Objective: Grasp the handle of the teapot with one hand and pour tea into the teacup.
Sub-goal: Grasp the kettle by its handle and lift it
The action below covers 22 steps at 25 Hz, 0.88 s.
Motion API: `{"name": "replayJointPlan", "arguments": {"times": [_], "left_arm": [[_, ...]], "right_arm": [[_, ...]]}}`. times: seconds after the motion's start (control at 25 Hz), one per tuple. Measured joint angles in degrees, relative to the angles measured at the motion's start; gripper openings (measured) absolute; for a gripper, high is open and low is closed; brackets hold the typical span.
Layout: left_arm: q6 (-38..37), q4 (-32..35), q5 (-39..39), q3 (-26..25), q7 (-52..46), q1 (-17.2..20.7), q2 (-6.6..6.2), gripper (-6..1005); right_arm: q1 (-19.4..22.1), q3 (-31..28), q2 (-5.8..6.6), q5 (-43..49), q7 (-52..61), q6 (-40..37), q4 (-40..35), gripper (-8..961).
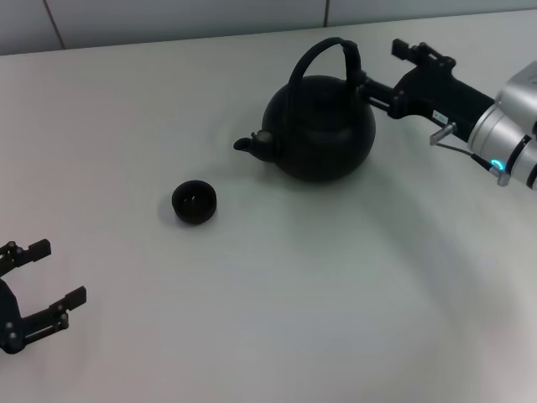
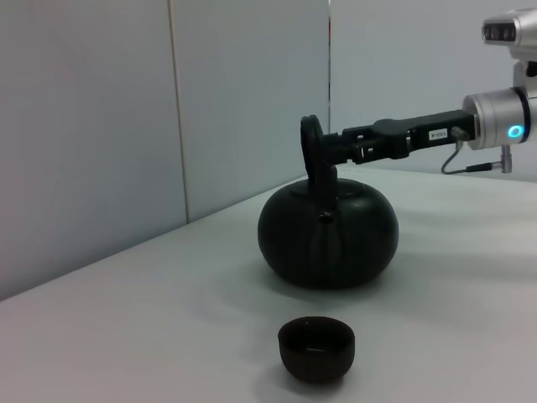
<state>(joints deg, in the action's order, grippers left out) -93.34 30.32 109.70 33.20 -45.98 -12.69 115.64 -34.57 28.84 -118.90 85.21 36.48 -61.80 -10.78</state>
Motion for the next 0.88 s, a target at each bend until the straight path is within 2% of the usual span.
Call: {"name": "replayJointPlan", "arguments": {"times": [0.88], "left_arm": [[0.1,0.0,-0.9,-0.2,-0.1,-0.2,0.01,800]], "right_arm": [[-4.0,3.0,-0.03,0.1,1.0,7.0,0.1,697]]}}
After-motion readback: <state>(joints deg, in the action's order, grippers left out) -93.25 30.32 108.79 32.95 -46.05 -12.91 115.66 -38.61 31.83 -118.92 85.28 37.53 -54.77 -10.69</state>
